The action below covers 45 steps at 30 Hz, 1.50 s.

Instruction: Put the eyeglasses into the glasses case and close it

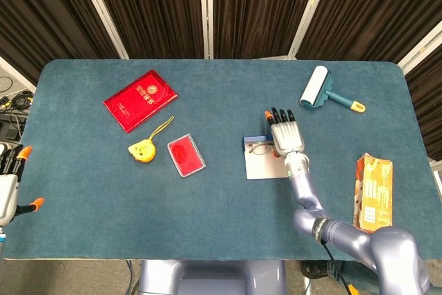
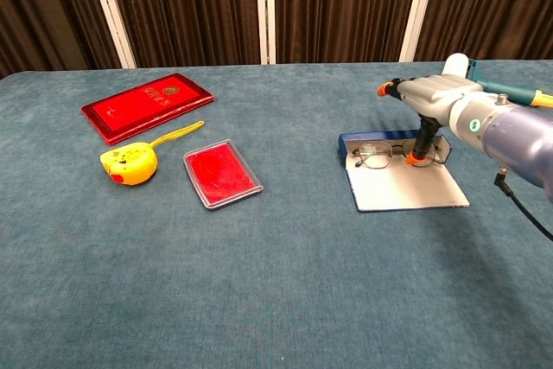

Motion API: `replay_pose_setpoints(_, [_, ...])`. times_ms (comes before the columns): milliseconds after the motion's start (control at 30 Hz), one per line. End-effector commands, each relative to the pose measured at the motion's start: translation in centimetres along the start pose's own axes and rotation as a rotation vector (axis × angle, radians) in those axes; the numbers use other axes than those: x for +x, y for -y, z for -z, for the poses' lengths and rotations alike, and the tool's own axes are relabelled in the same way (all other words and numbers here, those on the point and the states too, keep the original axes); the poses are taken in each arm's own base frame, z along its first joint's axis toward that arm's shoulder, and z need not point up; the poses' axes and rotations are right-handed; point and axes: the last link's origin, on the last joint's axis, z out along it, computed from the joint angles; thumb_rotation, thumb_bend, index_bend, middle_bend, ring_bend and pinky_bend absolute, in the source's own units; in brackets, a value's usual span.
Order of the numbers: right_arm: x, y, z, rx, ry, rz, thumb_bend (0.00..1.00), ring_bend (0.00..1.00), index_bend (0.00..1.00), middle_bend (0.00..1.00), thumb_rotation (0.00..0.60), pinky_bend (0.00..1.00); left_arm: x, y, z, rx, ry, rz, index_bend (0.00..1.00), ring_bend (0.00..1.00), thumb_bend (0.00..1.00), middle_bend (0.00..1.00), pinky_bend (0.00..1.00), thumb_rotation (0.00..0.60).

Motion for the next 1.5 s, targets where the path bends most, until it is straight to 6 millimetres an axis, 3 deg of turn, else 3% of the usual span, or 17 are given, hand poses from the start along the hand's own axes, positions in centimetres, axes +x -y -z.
replay_pose_setpoints(33, [0.4, 0.1, -0.8, -0.02, -0.006, -0.012, 0.01, 0.0, 0.0, 0.0, 0.6, 0.0, -0.1, 0.1, -0.1, 0.004, 0.001, -0.002, 0.0, 0.0, 0.0, 0.0, 0.0, 0.6])
replay_pose_setpoints(267, [0.9, -0.2, -1.7, -0.049, -0.02, -0.017, 0.0, 0.0, 0.0, 0.0, 0.6, 0.0, -0.2, 0.1, -0.2, 0.013, 0.005, -0.005, 0.0, 0.0, 0.0, 0.0, 0.0, 0.6])
replay_pose_setpoints(467, [1.5, -0.3, -0.6, -0.017, -0.048, -0.027, 0.01, 0.0, 0.0, 0.0, 0.6, 0.0, -0.3, 0.1, -0.2, 0.01, 0.007, -0.009, 0.0, 0.0, 0.0, 0.0, 0.0, 0.6])
replay_pose_setpoints(767, [2.8, -1.3, 5.0, 0.111, -0.078, -0.028, 0.01, 0.0, 0.0, 0.0, 0.6, 0.0, 0.1, -0.3, 0.2, -0.021, 0.0, 0.003, 0.0, 0.0, 0.0, 0.0, 0.0, 0.6])
replay_pose_setpoints(900, [2.2, -2.1, 7.8, 0.163, -0.064, 0.002, 0.01, 0.0, 0.0, 0.0, 0.6, 0.0, 0.1, -0.3, 0.4, -0.034, -0.003, 0.009, 0.0, 0.0, 0.0, 0.0, 0.0, 0.6])
replay_pose_setpoints(1000, [1.8, -2.3, 8.9, 0.187, -0.057, 0.015, 0.01, 0.0, 0.0, 0.0, 0.6, 0.0, 0.2, -0.4, 0.4, -0.042, -0.004, 0.012, 0.0, 0.0, 0.0, 0.0, 0.0, 0.6])
replay_pose_setpoints(1500, [-0.9, -0.6, 8.8, 0.234, -0.044, 0.085, 0.01, 0.0, 0.0, 0.0, 0.6, 0.0, 0.2, -0.8, 0.7, -0.059, -0.01, 0.002, 0.0, 0.0, 0.0, 0.0, 0.0, 0.6])
